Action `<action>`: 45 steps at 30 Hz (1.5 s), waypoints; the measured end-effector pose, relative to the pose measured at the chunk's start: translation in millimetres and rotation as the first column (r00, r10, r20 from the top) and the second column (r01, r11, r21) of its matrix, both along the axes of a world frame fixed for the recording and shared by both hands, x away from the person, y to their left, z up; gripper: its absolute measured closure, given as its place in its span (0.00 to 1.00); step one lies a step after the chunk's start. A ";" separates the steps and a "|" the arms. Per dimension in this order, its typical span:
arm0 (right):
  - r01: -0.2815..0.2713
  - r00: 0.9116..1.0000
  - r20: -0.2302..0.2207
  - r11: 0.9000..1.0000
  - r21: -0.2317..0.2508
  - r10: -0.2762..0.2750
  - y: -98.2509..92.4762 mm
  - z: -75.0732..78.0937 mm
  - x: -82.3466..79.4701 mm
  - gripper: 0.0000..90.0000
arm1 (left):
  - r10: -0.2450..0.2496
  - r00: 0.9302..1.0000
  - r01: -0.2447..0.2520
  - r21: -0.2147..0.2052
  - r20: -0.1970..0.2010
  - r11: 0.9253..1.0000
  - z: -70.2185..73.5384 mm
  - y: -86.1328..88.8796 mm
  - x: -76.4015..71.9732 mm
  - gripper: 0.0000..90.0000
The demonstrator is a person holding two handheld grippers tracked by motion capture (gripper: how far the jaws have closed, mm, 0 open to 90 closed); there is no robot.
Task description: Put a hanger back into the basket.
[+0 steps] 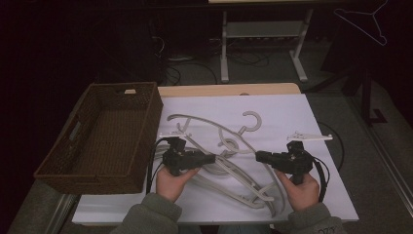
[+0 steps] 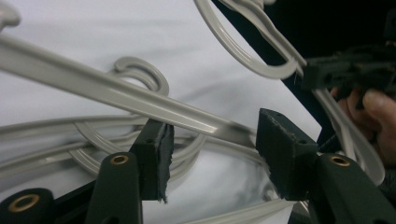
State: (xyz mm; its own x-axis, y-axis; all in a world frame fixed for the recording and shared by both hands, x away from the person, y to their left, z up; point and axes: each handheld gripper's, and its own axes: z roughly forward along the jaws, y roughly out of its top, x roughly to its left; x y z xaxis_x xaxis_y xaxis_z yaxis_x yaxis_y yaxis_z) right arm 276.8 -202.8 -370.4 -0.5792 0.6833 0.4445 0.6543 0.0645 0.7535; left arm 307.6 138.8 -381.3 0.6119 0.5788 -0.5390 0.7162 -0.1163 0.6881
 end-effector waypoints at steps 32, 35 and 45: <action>-0.106 0.989 -0.102 0.994 0.006 0.106 21.4 -11.5 -6.5 0.91 | 0.055 0.996 -0.066 -0.169 -0.073 0.983 20.8 15.7 10.8 0.84; -0.113 0.985 -0.132 0.993 0.024 0.116 24.0 -16.0 -4.7 0.91 | 0.055 0.995 -0.071 -0.196 -0.089 0.978 21.3 17.1 11.7 0.88; -0.127 0.981 -0.144 0.992 0.020 0.128 28.8 -20.3 -3.9 0.91 | 0.049 0.990 -0.079 -0.234 -0.130 0.969 20.7 20.4 14.1 0.91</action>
